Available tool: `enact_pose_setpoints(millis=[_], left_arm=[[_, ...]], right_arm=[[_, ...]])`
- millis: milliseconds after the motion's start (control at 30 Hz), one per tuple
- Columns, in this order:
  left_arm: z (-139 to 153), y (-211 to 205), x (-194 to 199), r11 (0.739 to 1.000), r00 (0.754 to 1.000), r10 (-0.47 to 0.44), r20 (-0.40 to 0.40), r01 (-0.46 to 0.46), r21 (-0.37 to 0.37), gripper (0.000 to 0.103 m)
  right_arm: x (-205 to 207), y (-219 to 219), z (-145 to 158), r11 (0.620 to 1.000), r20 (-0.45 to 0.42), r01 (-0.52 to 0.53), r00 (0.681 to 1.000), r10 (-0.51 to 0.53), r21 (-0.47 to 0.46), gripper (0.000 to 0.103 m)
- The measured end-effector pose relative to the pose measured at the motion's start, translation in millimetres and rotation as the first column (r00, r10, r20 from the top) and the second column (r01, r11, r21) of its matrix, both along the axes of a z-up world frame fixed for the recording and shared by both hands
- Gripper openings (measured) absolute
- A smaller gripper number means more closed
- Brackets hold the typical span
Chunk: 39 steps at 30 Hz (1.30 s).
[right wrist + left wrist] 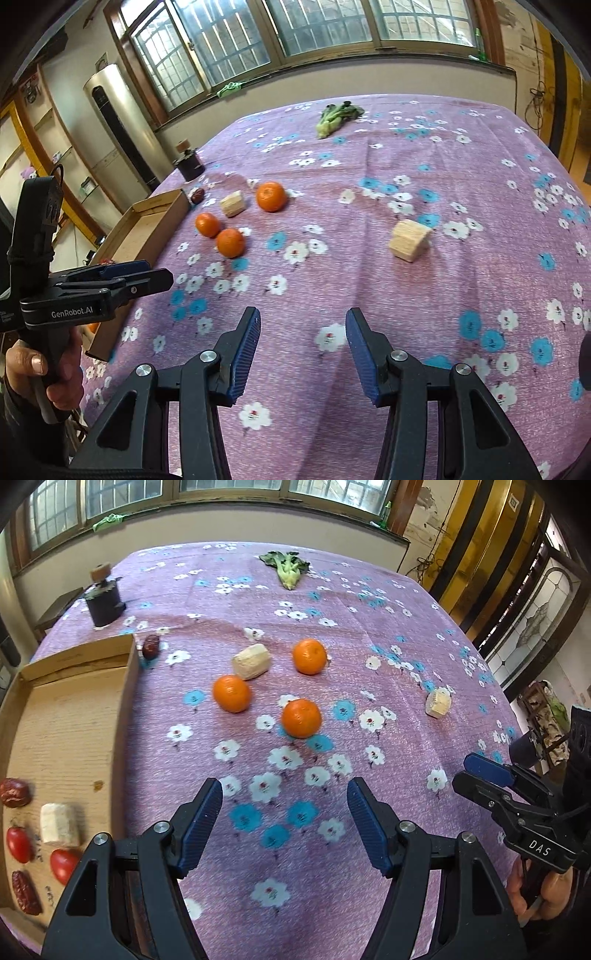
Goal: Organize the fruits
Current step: 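Move both tools back toward the oranges and the pale chunk on the cloth, then grasp an orange with the left tool while the right tool grasps a pale chunk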
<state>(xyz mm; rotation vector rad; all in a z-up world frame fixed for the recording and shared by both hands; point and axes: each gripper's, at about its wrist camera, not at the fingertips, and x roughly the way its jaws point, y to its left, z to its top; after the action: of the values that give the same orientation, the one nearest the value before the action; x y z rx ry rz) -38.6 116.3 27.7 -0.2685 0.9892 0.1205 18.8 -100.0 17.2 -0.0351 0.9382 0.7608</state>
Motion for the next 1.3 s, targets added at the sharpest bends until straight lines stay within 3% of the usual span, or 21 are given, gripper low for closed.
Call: enact_pose_setpoints(millis=[433,767,867,933,967,1000,1133,1300], left_arm=[[-20,-3,52,1.0,0.999,-0.015,-0.04,0.014,-0.008,0.069],[-39,-8,76,0.999,0.999,-0.015,-0.05,0.017,0.031,0.067],[-38,-9,77,0.999,0.999,-0.02,-0.032,0.022,0.047,0.057],[-38,-8,78,0.998,0.999,-0.025,-0.023,0.026,0.055,0.043],[-38,-7,78,0.998,1.0,-0.024,-0.019,0.025,0.055,0.038],[-38,-4,78,0.999,1.0,-0.021,-0.012,0.021,0.049,0.03],[-37,1,74,1.0,1.0,-0.021,-0.003,0.021,0.016,0.03],[-28,1,60,1.0,0.999,-0.023,0.024,0.023,0.003,0.03]], right_arm=[[40,-18,-11,0.994,0.011,0.098,0.995,-0.098,-0.038,0.053],[77,-7,-21,0.984,0.053,0.15,0.988,-0.145,-0.097,0.053],[86,-3,-27,0.977,0.063,0.168,0.985,-0.161,-0.129,0.052],[90,0,-29,0.977,0.065,0.167,0.985,-0.159,-0.131,0.051],[92,1,-29,0.977,0.069,0.168,0.985,-0.16,-0.135,0.049],[94,3,-30,0.976,0.073,0.167,0.985,-0.158,-0.141,0.039],[92,6,-28,0.976,0.089,0.168,0.984,-0.157,-0.14,0.038],[76,3,-11,0.985,0.095,0.158,0.984,-0.151,-0.07,0.038]])
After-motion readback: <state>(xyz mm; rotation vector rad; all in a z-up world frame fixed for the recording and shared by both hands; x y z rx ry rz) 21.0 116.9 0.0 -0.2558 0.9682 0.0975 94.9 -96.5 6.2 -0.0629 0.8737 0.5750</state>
